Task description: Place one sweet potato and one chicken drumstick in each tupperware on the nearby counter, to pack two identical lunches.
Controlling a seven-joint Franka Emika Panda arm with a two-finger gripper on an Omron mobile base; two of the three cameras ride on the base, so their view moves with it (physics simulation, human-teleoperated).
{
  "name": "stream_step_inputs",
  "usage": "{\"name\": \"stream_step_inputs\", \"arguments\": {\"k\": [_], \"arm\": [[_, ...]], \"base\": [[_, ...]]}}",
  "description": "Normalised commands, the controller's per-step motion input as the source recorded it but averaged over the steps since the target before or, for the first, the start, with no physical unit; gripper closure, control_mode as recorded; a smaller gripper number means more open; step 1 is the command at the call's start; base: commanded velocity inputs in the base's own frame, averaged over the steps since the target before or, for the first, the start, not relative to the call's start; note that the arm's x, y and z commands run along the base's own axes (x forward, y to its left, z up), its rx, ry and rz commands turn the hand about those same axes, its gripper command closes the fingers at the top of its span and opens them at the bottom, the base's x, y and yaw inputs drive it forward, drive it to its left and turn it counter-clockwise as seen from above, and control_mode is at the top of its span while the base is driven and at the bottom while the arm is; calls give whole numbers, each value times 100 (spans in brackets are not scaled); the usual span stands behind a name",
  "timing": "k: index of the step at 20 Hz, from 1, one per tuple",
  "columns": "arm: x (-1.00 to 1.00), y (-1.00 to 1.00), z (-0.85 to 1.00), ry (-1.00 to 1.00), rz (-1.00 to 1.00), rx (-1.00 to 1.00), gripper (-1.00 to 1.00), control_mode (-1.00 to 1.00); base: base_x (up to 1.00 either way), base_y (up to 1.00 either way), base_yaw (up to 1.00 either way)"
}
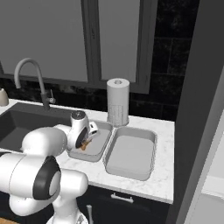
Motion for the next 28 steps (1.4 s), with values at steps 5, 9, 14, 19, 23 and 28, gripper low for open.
{"name": "stream_step_inputs", "arguments": {"k": [5, 9, 14, 19, 23, 28], "arm": [[0, 9, -25, 0, 0, 0, -100, -100], [1, 0, 0, 0, 0, 0, -100, -100], [0, 0, 0, 0, 0, 0, -100, -100], [-28, 0, 27, -10, 0, 0, -100, -100], [-82, 0, 78, -18, -1, 0, -100, -100], [-86, 0, 95, -17, -18, 2, -100, -100]], "base": [[0, 0, 0], [0, 0, 0], [0, 0, 0], [0, 0, 0], [0, 0, 0], [0, 0, 0]]}}
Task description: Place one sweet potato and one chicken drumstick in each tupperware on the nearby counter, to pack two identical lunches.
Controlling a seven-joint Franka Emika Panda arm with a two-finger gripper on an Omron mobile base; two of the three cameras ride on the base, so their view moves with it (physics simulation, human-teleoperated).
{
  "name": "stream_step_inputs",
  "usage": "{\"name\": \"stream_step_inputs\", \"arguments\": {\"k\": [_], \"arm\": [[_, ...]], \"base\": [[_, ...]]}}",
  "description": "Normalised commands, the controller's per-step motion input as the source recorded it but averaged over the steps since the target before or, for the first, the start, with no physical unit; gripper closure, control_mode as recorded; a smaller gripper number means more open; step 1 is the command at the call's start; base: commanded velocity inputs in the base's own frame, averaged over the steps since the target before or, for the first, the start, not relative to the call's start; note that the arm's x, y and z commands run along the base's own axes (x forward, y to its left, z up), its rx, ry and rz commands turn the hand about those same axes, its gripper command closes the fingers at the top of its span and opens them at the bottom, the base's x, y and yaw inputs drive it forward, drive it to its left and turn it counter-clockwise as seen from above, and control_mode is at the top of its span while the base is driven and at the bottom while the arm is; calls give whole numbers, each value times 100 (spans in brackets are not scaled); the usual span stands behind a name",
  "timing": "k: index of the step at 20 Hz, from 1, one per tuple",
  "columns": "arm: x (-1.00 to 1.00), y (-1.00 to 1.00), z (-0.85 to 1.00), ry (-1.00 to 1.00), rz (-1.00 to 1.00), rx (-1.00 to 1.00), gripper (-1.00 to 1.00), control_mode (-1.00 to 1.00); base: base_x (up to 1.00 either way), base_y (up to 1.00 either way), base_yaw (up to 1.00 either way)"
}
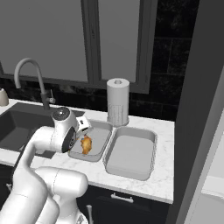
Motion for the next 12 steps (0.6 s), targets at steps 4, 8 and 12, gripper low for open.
{"name": "stream_step_inputs", "arguments": {"k": [4, 8, 12], "arm": [[-72, 0, 77, -1, -37, 16, -100, -100], [-68, -11, 83, 0, -45, 26, -100, -100], [-75, -17, 69, 3, -39, 23, -100, -100]], "base": [[0, 0, 0], [0, 0, 0], [0, 0, 0]]}}
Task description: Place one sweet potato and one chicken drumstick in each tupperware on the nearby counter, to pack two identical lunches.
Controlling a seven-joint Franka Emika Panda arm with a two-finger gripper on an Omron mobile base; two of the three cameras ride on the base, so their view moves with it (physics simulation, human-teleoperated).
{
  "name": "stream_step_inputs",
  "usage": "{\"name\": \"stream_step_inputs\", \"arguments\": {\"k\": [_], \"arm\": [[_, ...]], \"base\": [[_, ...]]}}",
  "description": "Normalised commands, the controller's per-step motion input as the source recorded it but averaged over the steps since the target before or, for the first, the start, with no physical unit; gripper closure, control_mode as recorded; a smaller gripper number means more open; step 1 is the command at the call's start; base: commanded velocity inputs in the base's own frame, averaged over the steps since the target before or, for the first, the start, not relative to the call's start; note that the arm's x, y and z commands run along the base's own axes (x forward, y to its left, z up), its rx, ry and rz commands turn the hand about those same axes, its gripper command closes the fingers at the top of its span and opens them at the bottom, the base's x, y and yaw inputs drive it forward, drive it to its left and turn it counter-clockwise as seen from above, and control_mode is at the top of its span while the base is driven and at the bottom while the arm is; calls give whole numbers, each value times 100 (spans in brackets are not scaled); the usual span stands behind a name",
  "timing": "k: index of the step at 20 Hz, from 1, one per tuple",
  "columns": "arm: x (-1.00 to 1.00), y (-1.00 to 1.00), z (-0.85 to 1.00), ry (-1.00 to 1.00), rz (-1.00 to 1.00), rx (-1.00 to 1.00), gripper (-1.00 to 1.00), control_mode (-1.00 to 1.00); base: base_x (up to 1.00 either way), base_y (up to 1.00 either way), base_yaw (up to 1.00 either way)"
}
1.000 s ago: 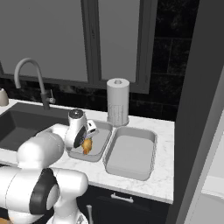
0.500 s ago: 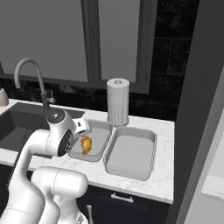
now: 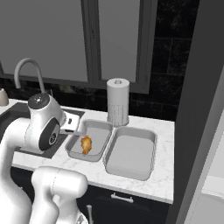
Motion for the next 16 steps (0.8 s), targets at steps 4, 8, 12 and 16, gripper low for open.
{"name": "stream_step_inputs", "arguments": {"k": [4, 8, 12, 16], "arm": [[-93, -21, 20, -13, -16, 7, -100, -100], [-87, 0, 54, -44, -1, 0, -100, -100], [-76, 1, 66, -54, 0, -1, -100, -100], [-84, 0, 74, -57, 0, -2, -100, -100]], "base": [[0, 0, 0], [0, 0, 0], [0, 0, 0], [0, 0, 0]]}}
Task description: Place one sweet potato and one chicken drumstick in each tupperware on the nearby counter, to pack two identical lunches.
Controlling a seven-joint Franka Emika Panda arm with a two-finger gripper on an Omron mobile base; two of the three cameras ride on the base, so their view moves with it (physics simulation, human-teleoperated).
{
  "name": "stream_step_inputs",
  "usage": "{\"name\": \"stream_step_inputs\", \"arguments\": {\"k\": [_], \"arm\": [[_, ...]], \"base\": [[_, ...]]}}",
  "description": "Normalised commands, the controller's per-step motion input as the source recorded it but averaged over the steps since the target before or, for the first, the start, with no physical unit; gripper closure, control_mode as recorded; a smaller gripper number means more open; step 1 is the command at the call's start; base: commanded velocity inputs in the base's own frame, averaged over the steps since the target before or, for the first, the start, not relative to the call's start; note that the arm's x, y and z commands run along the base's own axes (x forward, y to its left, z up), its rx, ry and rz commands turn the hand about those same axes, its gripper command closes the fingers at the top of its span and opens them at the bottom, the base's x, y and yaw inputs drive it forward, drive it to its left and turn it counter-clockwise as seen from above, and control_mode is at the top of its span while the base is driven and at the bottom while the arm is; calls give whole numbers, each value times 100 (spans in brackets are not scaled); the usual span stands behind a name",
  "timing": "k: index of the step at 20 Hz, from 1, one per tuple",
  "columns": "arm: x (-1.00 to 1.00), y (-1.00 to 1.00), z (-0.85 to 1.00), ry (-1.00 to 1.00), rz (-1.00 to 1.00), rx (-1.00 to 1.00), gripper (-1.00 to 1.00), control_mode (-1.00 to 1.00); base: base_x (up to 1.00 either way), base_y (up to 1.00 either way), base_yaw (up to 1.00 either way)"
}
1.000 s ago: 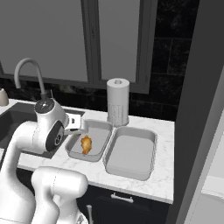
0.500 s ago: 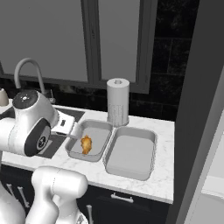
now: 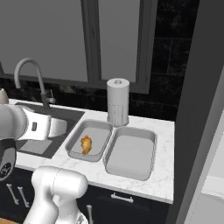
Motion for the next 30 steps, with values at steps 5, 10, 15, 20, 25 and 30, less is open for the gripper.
{"name": "stream_step_inputs", "arguments": {"k": [5, 10, 15, 20, 25, 30], "arm": [[-20, 0, 15, -10, 0, 0, -100, 100], [0, 0, 0, 0, 0, 0, -100, 100], [0, 0, 0, 0, 0, 0, -100, 100], [0, 0, 0, 0, 0, 0, -100, 100], [0, 0, 0, 0, 0, 0, -100, 100], [0, 0, 0, 0, 0, 0, -100, 100]], "base": [[-80, 0, 0], [-100, -7, 0], [-100, -68, -2], [-78, -100, 0], [-16, -93, -2], [0, -62, -5]]}}
